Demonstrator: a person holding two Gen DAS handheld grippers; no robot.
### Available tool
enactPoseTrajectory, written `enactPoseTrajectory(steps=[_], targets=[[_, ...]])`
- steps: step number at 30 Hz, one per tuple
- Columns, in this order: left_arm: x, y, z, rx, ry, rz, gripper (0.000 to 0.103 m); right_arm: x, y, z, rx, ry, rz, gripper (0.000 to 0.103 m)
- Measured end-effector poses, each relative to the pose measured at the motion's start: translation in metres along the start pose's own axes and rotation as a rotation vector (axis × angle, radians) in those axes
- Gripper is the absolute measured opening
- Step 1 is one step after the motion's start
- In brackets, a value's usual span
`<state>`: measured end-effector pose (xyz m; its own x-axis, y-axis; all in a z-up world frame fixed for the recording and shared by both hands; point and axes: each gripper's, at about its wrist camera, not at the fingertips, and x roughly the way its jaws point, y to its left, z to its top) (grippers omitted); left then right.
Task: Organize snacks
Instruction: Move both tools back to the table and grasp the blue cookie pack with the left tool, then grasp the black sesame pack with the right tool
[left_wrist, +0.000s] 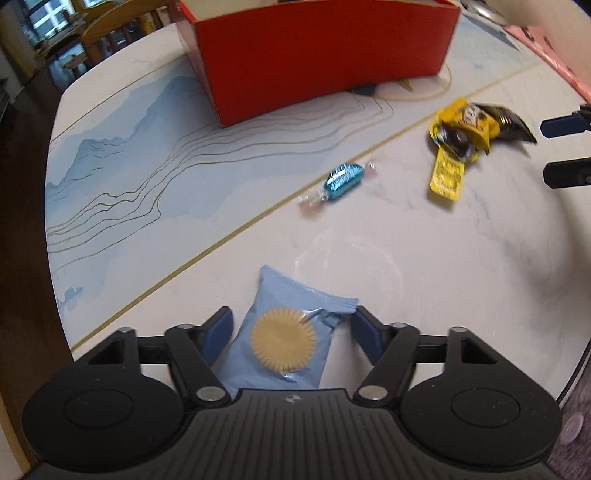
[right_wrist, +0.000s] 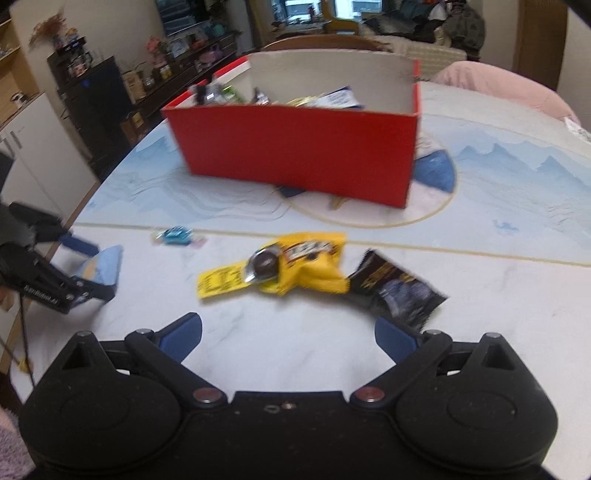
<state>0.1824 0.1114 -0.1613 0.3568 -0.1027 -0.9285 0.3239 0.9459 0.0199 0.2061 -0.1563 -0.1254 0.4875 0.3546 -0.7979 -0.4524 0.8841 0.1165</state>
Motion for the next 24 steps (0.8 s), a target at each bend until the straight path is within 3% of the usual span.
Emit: enactPoseTrajectory(steps=[7,12,17,24], targets=[[0.000,0.001,0.004,-0.142,-0.020,0.031,0.051,0.010,-0.042,0.020,-0.084,0.018,-0.074,0.097],[-0.002,-0.004,0.002,-0.219,-0.029,0.043,0.049,0.032,-0.060,0.025,-0.142,0.094,-0.029,0.093],[-0.003,-0.013,-0.001,-0.249,-0.039,0.048,0.048,0.048,-0.052,0.025,-0.243,0.150,0.014,0.081],[-0.004,-0.014,-0.003,-0.301,-0.041,0.048,0.048,0.055,-0.055,0.028,-0.238,0.144,0.044,0.063]])
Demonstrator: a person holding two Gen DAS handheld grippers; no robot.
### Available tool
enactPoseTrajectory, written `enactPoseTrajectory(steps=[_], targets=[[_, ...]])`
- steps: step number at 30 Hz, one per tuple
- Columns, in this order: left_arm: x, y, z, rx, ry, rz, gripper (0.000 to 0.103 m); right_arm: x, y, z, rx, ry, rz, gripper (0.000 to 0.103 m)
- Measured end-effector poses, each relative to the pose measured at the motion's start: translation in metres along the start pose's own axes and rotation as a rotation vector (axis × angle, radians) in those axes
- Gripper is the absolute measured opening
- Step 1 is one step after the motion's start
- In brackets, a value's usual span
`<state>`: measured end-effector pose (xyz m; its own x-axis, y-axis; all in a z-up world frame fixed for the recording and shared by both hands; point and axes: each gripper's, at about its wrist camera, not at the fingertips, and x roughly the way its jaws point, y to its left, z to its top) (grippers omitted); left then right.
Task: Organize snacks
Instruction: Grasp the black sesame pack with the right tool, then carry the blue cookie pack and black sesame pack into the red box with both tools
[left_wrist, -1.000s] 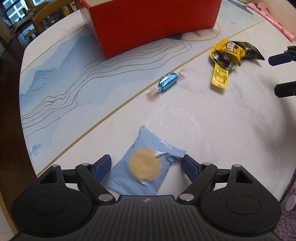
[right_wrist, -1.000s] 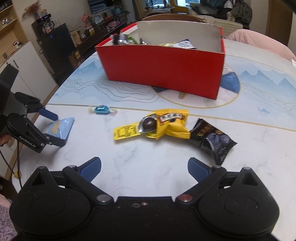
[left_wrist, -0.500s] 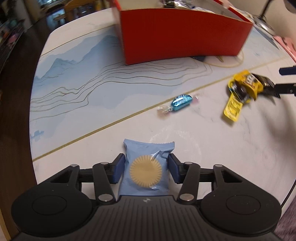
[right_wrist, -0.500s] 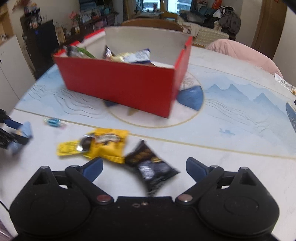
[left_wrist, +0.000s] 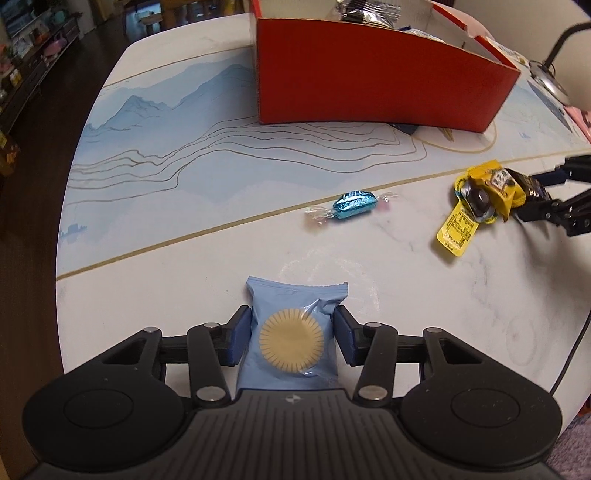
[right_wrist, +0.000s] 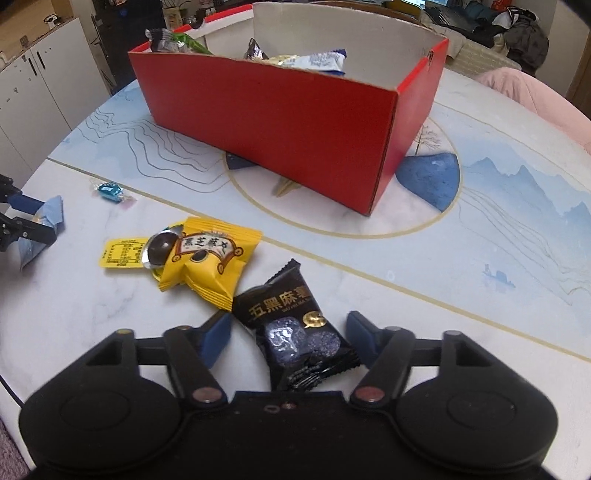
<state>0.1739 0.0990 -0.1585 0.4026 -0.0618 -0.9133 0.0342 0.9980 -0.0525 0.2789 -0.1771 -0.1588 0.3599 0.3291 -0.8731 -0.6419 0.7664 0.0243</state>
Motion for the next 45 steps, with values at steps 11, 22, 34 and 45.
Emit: enactPoseTrajectory(steps=[11,22,34,45], targets=[[-0.005,0.008,-0.008,-0.132,-0.025,0.020,0.047,-0.011,0.008,-0.019,0.142,-0.061,-0.121,0.040],[-0.030,0.008,-0.021,-0.203,-0.080,-0.003,0.047,-0.053,0.024,-0.034,0.272,-0.161,-0.138,0.040],[-0.089,-0.008,-0.001,-0.198,-0.214,-0.059,0.047,-0.112,0.046,-0.005,0.255,-0.319,-0.115,0.040],[-0.127,-0.023,0.060,-0.147,-0.358,-0.047,0.047,-0.135,0.042,0.046,0.194,-0.410,-0.143,0.040]])
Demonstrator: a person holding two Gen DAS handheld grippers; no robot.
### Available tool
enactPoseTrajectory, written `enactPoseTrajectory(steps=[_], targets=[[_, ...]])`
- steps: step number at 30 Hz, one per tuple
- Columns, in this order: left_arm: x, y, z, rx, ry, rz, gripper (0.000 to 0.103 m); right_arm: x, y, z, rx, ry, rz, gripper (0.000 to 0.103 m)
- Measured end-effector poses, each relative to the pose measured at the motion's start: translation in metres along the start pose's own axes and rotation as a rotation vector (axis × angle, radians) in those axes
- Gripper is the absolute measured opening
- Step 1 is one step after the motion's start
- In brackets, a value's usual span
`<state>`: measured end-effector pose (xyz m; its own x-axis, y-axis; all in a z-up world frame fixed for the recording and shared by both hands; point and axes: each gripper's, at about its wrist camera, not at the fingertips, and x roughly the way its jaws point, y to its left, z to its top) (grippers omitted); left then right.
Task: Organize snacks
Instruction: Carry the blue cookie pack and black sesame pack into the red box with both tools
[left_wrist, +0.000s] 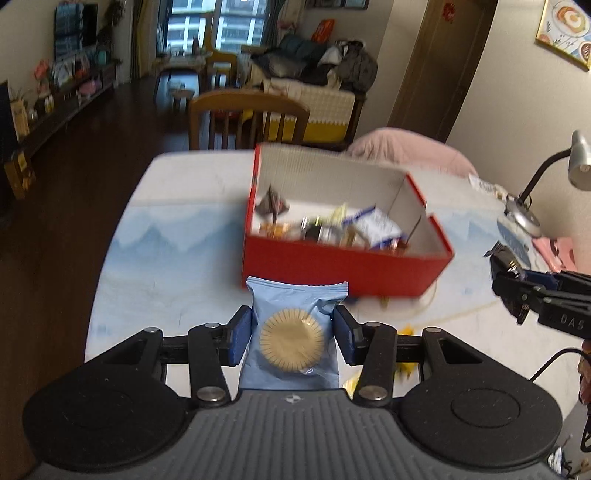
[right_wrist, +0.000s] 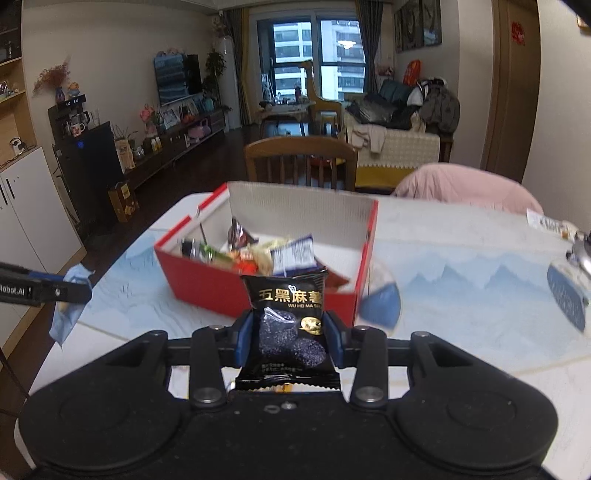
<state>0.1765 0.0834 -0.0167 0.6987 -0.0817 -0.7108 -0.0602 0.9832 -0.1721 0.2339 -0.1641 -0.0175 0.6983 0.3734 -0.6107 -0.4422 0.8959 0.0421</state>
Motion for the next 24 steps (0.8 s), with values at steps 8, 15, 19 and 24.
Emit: enactPoseTrajectory(steps=[8,15,19,24], targets=[[0.013,-0.018,0.054,0.027,-0.049,0.016,0.047,0.016,-0.005,0.036,-0.035,-0.046,-0.008,0.040],[0.046,-0.022,0.095,0.033,-0.005,0.054,0.047,0.049,-0.017,0.062,-0.023,-0.024,-0.025,0.040],[0.067,-0.019,0.116,0.034,0.023,0.075,0.047,0.070,-0.026,0.071,-0.011,0.011,-0.028,0.040],[0.093,-0.014,0.134,0.025,0.057,0.086,0.047,0.096,-0.031,0.076,-0.032,0.058,-0.029,0.040]])
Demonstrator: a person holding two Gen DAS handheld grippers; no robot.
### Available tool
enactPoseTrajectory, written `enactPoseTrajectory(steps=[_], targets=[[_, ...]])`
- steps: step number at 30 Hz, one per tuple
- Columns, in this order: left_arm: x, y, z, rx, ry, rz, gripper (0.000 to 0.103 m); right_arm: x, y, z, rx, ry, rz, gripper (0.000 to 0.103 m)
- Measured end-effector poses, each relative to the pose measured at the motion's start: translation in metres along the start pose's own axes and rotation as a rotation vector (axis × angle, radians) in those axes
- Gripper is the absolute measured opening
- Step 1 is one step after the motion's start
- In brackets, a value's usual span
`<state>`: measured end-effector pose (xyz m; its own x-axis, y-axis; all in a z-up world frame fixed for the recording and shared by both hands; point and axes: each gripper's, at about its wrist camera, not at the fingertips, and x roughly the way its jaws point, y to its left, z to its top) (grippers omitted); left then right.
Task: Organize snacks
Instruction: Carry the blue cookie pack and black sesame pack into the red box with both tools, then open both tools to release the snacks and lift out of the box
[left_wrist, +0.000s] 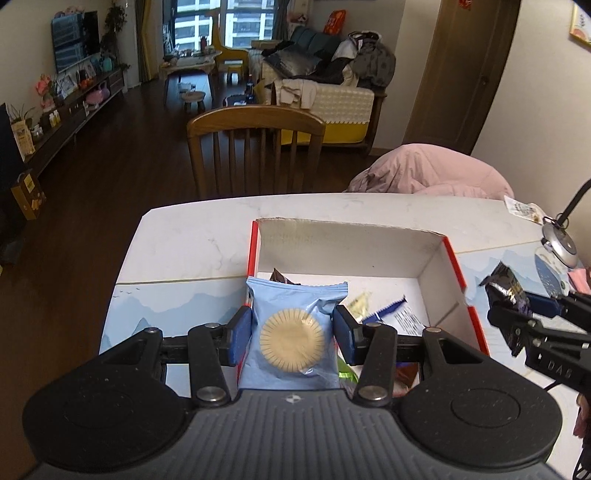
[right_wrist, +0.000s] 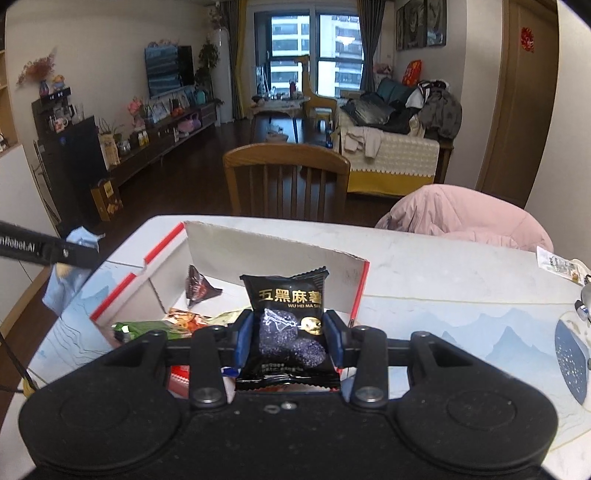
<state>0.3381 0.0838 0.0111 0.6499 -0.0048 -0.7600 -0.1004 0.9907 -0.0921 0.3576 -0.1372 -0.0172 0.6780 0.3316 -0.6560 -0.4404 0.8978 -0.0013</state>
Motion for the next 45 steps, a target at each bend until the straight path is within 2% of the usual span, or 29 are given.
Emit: enactPoseTrajectory(steps=[12,21,30,37,45], targets=[[0.063,-0.013,0.023,0.090,0.109,0.007,0.047,0.060,0.005,0.006,-0.063,0.120,0.009,0.040],[0.098,-0.022,0.020,0.157,0.201,0.020,0.047,0.088,0.015,0.000,-0.103,0.182,0.033,0.040],[0.114,-0.025,0.010,0.187,0.254,0.028,0.047,0.093,0.015,-0.005,-0.111,0.203,0.037,0.040],[0.114,-0.026,0.005,0.167,0.275,0.018,0.048,0.093,0.012,-0.005,-0.090,0.215,0.050,0.041],[0.098,-0.024,0.000,0.154,0.243,0.022,0.052,0.078,0.011,-0.004,-0.054,0.190,0.054,0.047]])
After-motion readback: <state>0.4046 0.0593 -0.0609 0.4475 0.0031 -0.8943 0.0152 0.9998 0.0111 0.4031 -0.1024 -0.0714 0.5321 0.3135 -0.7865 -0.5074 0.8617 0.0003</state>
